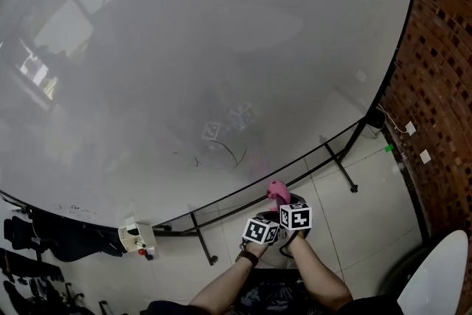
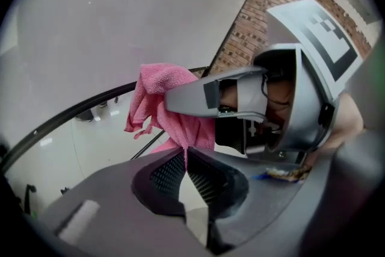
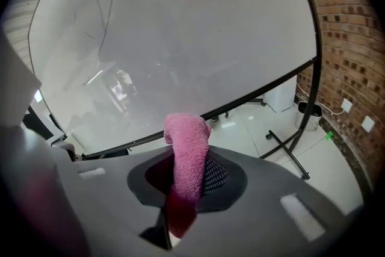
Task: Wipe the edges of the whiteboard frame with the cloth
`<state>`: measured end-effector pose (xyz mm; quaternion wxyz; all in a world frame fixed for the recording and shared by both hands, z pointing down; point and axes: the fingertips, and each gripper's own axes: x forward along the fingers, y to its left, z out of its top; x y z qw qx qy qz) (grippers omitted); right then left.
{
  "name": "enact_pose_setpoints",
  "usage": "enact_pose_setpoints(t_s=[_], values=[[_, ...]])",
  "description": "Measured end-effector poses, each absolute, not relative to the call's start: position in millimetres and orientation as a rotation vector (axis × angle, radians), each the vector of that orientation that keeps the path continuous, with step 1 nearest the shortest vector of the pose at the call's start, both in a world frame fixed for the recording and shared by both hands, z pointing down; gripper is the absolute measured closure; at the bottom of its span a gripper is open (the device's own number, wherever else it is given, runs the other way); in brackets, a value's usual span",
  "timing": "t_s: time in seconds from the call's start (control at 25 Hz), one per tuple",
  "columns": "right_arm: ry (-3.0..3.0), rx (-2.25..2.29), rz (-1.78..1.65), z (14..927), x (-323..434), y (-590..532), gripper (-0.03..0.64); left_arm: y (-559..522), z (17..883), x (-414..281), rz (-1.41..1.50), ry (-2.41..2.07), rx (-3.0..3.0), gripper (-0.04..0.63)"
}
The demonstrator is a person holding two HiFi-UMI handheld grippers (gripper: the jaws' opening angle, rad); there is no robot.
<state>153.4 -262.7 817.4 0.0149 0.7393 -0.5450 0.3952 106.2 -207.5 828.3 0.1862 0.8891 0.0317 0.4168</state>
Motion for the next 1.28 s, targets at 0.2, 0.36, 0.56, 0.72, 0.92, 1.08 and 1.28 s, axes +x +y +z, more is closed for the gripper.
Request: enact_pose_setpoints(t_s=[0.2,0.36,0.56,0.72,0.92,1.08,1.28], values=[[-1.584,2.397,1.241,818.8,214.1,-250.0,0.561,-199.6,838.9,162.1,1.247,0.266,2.540,0.578],[-1.528,2.492,1.165,807.1,288.7,-233.3,0.561,-189.4,823.3,234.8,1.259,0.385,2.595,0.578],[-1.470,2.479,1.242,821.5,335.2,-230.0,0.560,-190.0,854.1,290.7,1.262,0.499,2.527,0.578],[-1.414,2.525,1.263,833.9,382.9,-212.2,0.560,-175.1,860.7,328.9,1.274,0.545,2.513,0.578],[-1.479,2.486,1.305,842.7,440.7,-192.9,0.561,-154.4,866.0,385.0,1.306,0.468,2.503,0.578],[-1.593,2.386,1.319,842.7,479.7,-177.7,0.560,-136.4,866.5,428.3,1.286,0.345,2.452,0.578],[-1.678,2.257,1.246,846.5,537.3,-130.4,0.560,-85.7,867.7,487.8,1.188,0.239,2.426,0.578]])
